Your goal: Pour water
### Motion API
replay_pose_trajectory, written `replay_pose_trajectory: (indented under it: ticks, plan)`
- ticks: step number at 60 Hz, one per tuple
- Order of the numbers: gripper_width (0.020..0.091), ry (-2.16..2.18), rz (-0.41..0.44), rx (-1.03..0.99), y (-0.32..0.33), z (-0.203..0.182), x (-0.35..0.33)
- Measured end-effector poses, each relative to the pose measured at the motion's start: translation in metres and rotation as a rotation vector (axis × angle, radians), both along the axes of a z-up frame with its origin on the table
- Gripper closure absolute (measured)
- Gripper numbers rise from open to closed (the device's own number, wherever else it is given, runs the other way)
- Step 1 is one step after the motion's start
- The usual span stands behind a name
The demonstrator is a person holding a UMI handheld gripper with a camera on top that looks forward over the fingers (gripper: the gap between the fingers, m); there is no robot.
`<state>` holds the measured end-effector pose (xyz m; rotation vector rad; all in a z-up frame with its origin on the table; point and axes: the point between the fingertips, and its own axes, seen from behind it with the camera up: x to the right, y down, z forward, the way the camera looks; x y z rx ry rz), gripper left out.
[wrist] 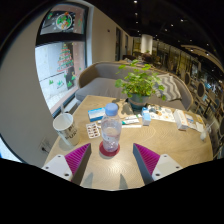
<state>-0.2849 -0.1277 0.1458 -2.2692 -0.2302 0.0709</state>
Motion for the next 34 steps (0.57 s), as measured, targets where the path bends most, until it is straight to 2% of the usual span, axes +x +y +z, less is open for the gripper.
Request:
replay_pose_trajectory:
  ticks: [14, 28, 34]
  plan:
    - [0.0251, -0.017, -0.089, -0.008, -0.081, 0.055, 0.007]
    - [0.0250, -0.013, -0.128, -0.024, -0.111, 0.062, 0.015]
    - [0.0248, -0.024, -0.111, -0.024, -0.114, 0.063, 0.016]
